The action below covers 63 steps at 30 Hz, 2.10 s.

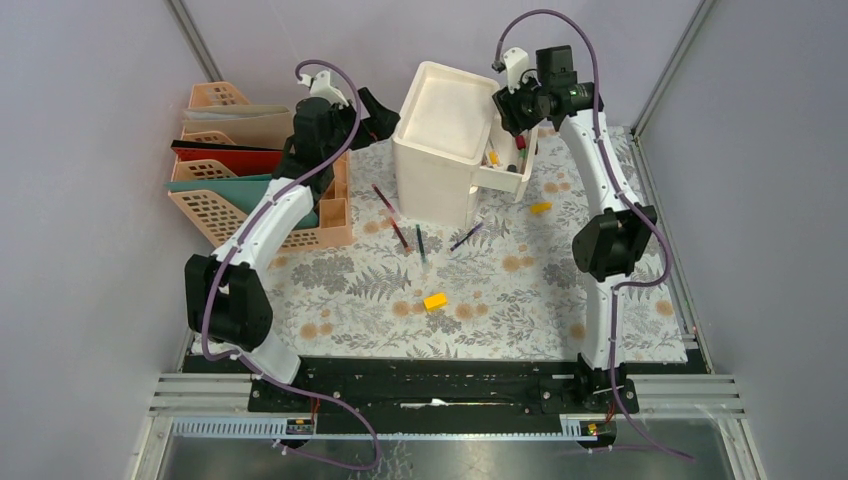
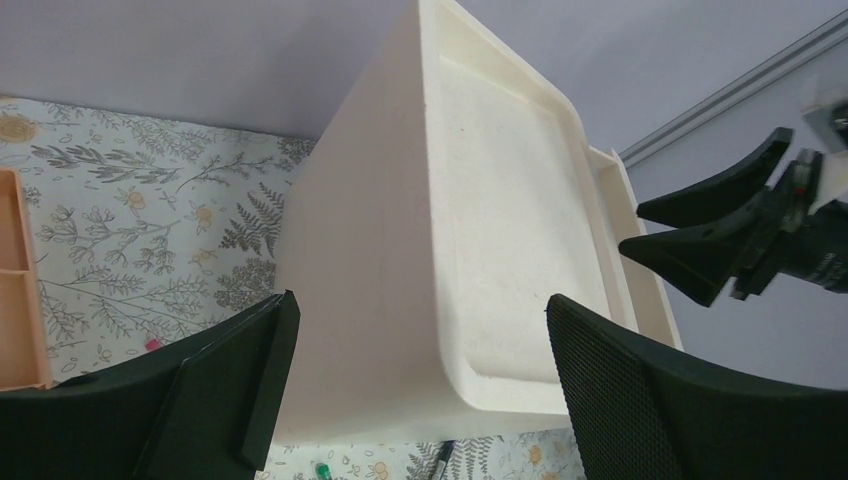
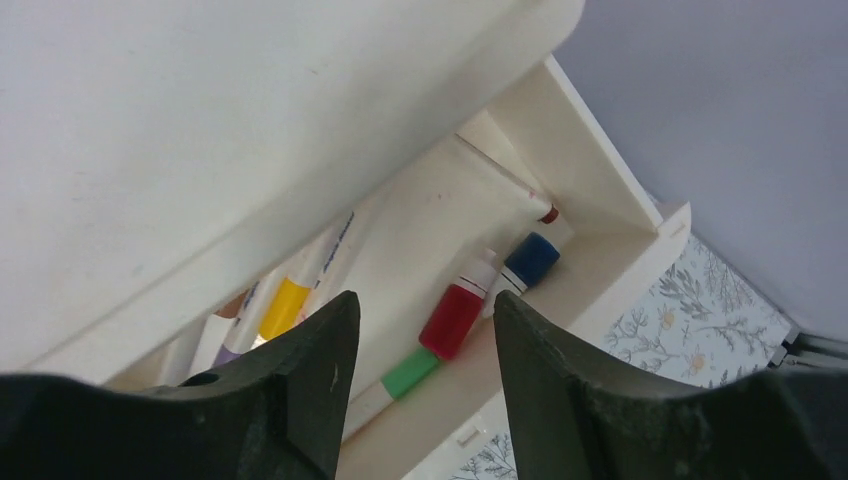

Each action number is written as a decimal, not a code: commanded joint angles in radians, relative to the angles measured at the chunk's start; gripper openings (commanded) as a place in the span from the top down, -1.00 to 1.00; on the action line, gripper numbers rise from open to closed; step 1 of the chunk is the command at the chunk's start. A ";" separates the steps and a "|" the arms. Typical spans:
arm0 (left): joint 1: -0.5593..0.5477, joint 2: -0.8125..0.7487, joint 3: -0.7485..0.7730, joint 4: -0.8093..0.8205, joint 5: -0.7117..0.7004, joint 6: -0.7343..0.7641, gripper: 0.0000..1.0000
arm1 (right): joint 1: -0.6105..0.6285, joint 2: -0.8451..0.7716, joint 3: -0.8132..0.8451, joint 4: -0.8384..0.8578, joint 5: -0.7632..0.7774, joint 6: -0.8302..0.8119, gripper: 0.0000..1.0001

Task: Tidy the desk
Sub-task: Place the stationery at the center of the board, then pick up the stationery from the drawer.

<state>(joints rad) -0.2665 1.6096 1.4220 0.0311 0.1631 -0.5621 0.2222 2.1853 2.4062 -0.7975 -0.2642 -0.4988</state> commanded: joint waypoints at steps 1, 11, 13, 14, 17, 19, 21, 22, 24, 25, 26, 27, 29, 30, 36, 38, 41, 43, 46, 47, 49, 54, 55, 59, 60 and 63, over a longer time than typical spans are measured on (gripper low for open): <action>0.005 0.006 0.003 0.085 0.040 -0.019 -0.97 | 0.008 0.043 0.044 -0.046 0.108 -0.026 -0.15; 0.005 0.215 0.206 0.058 0.131 0.002 -0.97 | 0.020 0.089 0.075 -0.091 0.142 -0.030 -0.06; 0.005 0.273 0.290 0.017 0.138 0.012 -0.97 | 0.019 0.090 0.071 -0.092 0.151 -0.028 -0.06; 0.004 0.301 0.335 -0.009 0.133 0.019 -0.97 | 0.020 0.090 0.070 -0.091 0.153 -0.026 -0.06; -0.010 0.378 0.478 -0.150 0.074 0.082 -0.96 | 0.020 0.093 0.070 -0.092 0.158 -0.014 -0.07; -0.036 0.417 0.589 -0.248 -0.002 0.157 -0.94 | 0.019 0.093 0.071 -0.091 0.163 -0.005 -0.07; -0.061 0.442 0.650 -0.312 -0.076 0.230 -0.78 | 0.019 0.092 0.072 -0.091 0.172 0.003 -0.08; -0.071 0.452 0.676 -0.340 -0.112 0.261 -0.65 | 0.018 0.090 0.073 -0.090 0.174 0.005 -0.08; -0.091 0.478 0.732 -0.393 -0.159 0.313 -0.50 | 0.018 0.088 0.073 -0.087 0.179 0.012 -0.08; -0.101 0.499 0.762 -0.427 -0.190 0.333 -0.40 | 0.018 0.087 0.073 -0.087 0.179 0.014 -0.09; -0.108 0.512 0.788 -0.448 -0.199 0.350 -0.35 | 0.019 0.087 0.073 -0.085 0.180 0.017 -0.09; -0.114 0.524 0.811 -0.464 -0.202 0.366 -0.28 | 0.017 0.085 0.073 -0.084 0.181 0.021 -0.09; -0.127 0.537 0.835 -0.474 -0.211 0.393 -0.09 | 0.017 0.084 0.074 -0.084 0.182 0.025 -0.09; -0.133 0.539 0.842 -0.474 -0.214 0.402 0.02 | 0.016 0.083 0.076 -0.081 0.181 0.027 -0.09; -0.149 0.561 0.876 -0.492 -0.230 0.436 0.14 | 0.008 0.081 0.076 -0.077 0.181 0.040 -0.11; -0.151 0.565 0.877 -0.502 -0.242 0.439 0.03 | 0.006 0.076 0.070 -0.077 0.183 0.037 -0.11; -0.151 0.570 0.877 -0.506 -0.227 0.441 0.37 | 0.004 0.072 0.057 -0.078 0.189 0.031 -0.10; -0.154 0.569 0.885 -0.504 -0.220 0.437 0.77 | 0.003 0.070 0.051 -0.077 0.196 0.027 -0.10; -0.165 0.555 0.882 -0.476 -0.239 0.441 1.00 | 0.002 0.068 0.051 -0.079 0.200 0.026 -0.10; -0.170 0.542 0.870 -0.454 -0.254 0.449 1.00 | 0.001 0.067 0.054 -0.078 0.201 0.027 -0.11; -0.181 0.508 0.827 -0.389 -0.292 0.464 1.00 | -0.002 0.066 0.061 -0.078 0.203 0.029 -0.11; -0.210 0.429 0.709 -0.213 -0.377 0.494 1.00 | -0.017 0.053 0.052 -0.078 0.198 0.035 -0.10; -0.218 0.420 0.698 -0.186 -0.393 0.506 1.00 | -0.020 0.050 0.045 -0.078 0.198 0.035 -0.10; -0.253 0.387 0.660 -0.098 -0.443 0.553 1.00 | -0.035 0.035 0.024 -0.080 0.197 0.038 -0.08; -0.259 0.383 0.656 -0.084 -0.447 0.554 1.00 | -0.039 0.036 0.023 -0.084 0.196 0.038 -0.08; -0.271 0.380 0.657 -0.072 -0.458 0.554 1.00 | -0.044 0.034 0.021 -0.101 0.191 0.035 -0.05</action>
<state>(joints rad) -0.4908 2.0602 2.0708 -0.3336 -0.2337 -0.0494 0.2092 2.2822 2.4378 -0.8635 -0.0952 -0.4736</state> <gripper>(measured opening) 0.199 0.537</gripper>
